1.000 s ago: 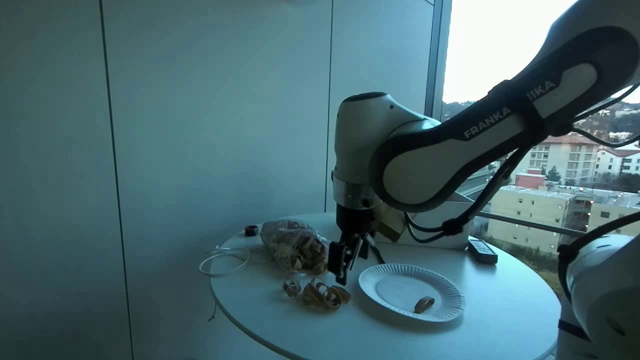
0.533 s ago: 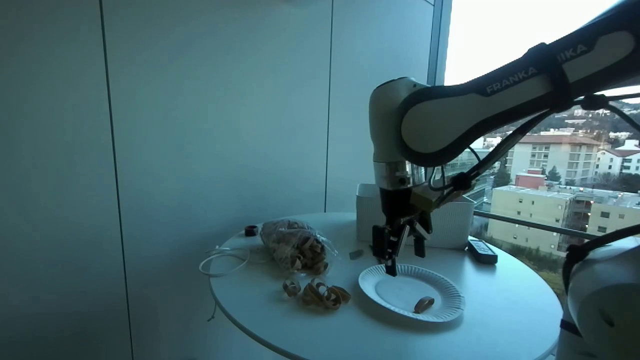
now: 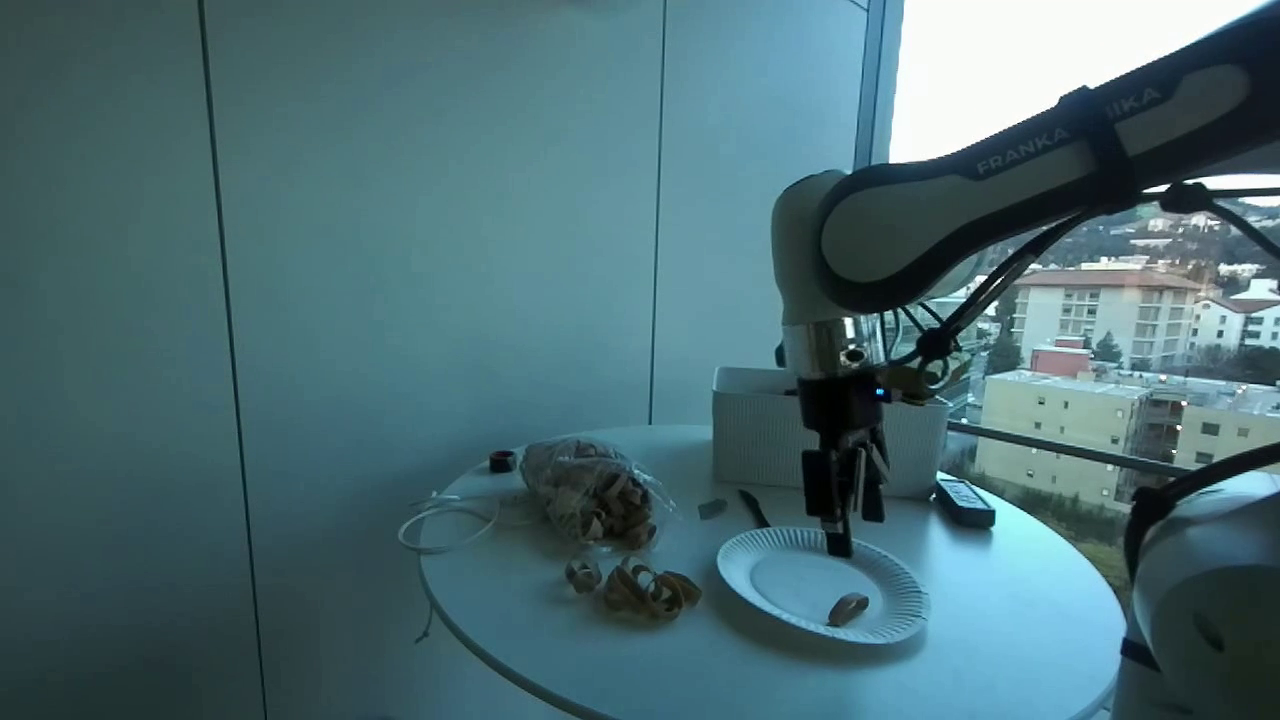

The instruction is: Remove the rubber bands from the plate

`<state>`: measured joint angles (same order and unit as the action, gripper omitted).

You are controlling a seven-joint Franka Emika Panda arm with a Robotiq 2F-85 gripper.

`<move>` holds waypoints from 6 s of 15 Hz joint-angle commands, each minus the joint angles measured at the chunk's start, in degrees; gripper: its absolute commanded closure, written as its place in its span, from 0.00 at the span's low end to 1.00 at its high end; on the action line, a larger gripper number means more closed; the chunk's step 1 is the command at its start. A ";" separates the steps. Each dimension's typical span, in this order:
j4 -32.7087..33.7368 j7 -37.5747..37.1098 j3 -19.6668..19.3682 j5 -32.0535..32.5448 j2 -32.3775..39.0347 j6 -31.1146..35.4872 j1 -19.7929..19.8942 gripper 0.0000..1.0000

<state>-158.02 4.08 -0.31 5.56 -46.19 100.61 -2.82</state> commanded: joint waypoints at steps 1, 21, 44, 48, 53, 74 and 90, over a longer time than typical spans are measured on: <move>0.10 11.69 -3.68 4.17 -0.81 -5.30 -0.38 0.00; -0.70 57.29 -10.90 6.52 15.99 11.14 -7.03 0.00; 0.88 54.41 -2.25 5.54 4.16 3.80 -5.41 0.98; 0.65 52.02 -0.61 0.91 6.39 9.35 -10.11 0.98; -0.13 36.33 5.43 -0.42 11.99 27.79 -12.26 0.98; 0.12 -14.17 21.56 26.52 16.83 50.32 -1.53 0.00; 0.53 -7.67 3.42 -3.65 0.58 16.25 -2.86 0.00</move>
<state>-157.56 0.18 3.09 3.19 -41.16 120.95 -9.30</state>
